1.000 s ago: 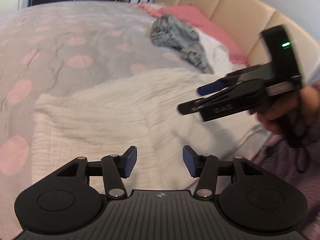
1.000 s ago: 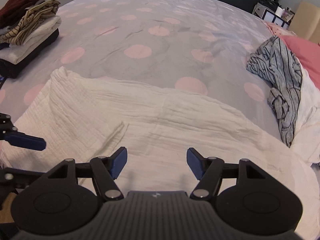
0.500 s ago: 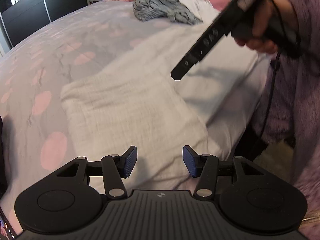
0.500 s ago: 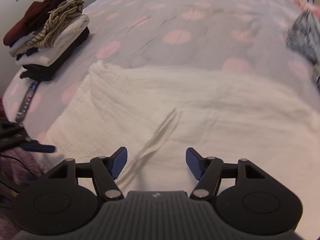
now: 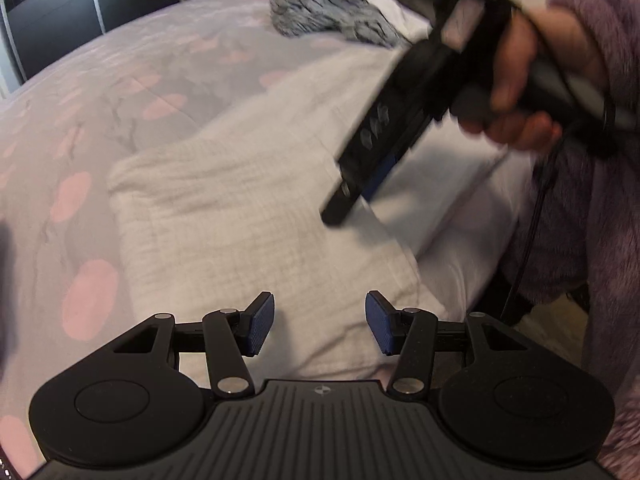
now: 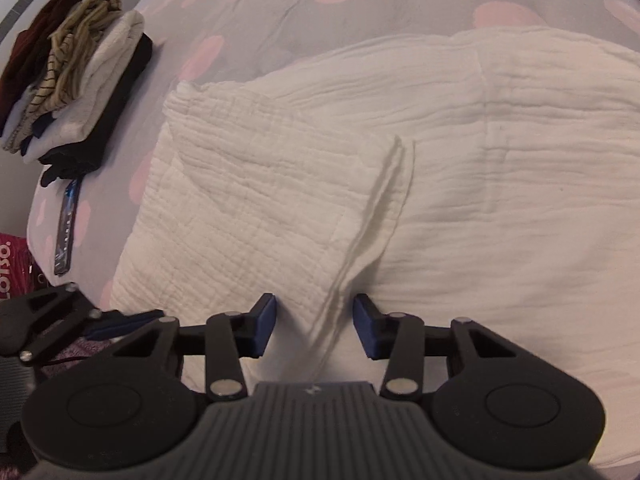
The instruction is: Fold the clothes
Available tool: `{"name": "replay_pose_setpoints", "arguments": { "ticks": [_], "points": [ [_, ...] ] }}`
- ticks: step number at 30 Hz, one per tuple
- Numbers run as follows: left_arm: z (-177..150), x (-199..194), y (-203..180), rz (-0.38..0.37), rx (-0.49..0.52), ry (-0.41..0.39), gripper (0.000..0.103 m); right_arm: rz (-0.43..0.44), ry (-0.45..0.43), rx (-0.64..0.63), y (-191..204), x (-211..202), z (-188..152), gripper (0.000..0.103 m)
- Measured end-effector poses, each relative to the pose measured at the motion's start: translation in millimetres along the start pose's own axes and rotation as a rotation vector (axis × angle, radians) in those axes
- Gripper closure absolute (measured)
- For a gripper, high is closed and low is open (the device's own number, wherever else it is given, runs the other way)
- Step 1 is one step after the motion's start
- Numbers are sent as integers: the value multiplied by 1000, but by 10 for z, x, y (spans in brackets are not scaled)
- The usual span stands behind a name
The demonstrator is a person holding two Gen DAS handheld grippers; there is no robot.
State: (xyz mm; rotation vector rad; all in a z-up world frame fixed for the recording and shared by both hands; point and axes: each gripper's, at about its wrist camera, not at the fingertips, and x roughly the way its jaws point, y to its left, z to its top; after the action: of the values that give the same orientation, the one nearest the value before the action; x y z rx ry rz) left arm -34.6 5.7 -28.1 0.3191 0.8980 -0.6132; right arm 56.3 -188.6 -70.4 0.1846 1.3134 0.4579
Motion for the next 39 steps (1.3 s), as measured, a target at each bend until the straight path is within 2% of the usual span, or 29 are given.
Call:
{"name": "replay_pose_setpoints", "arguments": {
  "ticks": [1,2,7,9,15,17,23,30,35,39],
  "points": [
    [3,-39,47,20,-23,-11,55,-1,-4,-3,11,-14,7,80],
    [7,-78,95,39,-46,-23,54,-2,-8,-6,21,-28,14,89],
    [6,-273,385,157,-192,-84,54,35,-74,0,56,-315,38,93],
    [23,-342,497,183,-255,-106,55,52,-108,-2,73,-499,56,93],
    [91,-331,539,181,-279,-99,54,56,-212,17,5,-1194,199,93],
    [114,-327,551,180,-286,-97,54,7,-254,14,-84,-1489,260,93],
    [186,-215,302,131,-171,-74,54,-152,-374,20,-395,-2368,400,93],
    [312,-57,151,81,-128,-43,55,-348,-476,78,-894,-3240,252,93],
    [454,59,119,9,-164,-25,54,-476,-494,157,-1338,-3609,101,93],
    [629,157,60,-35,-173,-19,54,-557,-486,236,-1779,-3754,-40,93]
  ]
}}
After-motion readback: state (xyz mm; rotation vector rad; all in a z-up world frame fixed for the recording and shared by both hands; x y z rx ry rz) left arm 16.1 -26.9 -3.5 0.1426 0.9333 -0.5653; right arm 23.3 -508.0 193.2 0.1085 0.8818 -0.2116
